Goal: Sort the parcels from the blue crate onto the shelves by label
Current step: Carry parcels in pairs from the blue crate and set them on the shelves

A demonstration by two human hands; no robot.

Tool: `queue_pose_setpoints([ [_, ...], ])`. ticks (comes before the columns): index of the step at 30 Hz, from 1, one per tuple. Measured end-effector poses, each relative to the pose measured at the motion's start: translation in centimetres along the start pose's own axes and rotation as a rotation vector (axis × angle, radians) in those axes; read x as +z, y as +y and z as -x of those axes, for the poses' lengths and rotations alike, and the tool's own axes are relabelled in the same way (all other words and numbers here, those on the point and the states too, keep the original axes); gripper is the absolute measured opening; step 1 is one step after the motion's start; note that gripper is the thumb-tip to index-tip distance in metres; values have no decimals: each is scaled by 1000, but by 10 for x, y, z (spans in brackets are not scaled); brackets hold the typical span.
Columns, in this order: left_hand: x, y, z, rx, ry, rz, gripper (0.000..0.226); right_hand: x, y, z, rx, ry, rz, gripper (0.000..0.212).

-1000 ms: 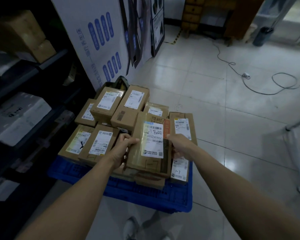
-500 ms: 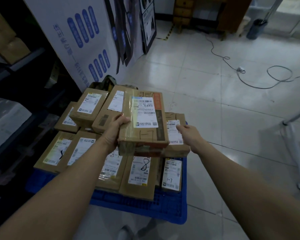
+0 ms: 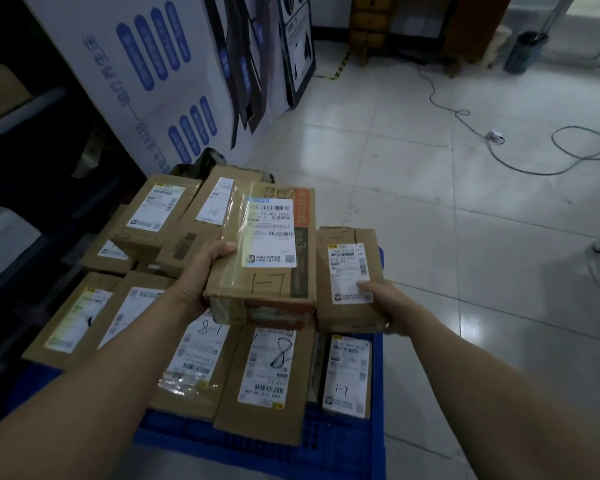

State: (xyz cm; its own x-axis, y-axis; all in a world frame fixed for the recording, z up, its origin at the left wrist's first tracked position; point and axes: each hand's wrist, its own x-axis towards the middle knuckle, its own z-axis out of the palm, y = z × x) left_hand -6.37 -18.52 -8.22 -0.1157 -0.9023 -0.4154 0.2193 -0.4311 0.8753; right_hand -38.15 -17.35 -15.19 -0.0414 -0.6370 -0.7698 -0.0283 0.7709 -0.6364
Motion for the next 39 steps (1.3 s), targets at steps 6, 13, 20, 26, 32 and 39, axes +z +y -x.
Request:
queue_pose_setpoints([
  [6, -2, -4, -7, 32, -31, 14, 42, -13, 15, -16, 10, -127, -94, 38],
  [13, 0, 3, -6, -5, -20, 18, 46, -17, -1, -4, -16, -12, -88, 47],
  [20, 14, 43, 21, -31, -38, 19, 44, -33, -32, 53, -176, 43, -137, 46],
  [26, 26, 120, 60, 88, 9, 12, 43, -21, -93, 119, -360, 3, -198, 62],
  [32, 11, 198, 105, 239, 89, 27, 47, 33, -157, 175, -495, -81, -186, 63],
  [39, -63, 248, 161, 343, 218, 76, 48, 124, -208, 208, -613, -251, -118, 56],
])
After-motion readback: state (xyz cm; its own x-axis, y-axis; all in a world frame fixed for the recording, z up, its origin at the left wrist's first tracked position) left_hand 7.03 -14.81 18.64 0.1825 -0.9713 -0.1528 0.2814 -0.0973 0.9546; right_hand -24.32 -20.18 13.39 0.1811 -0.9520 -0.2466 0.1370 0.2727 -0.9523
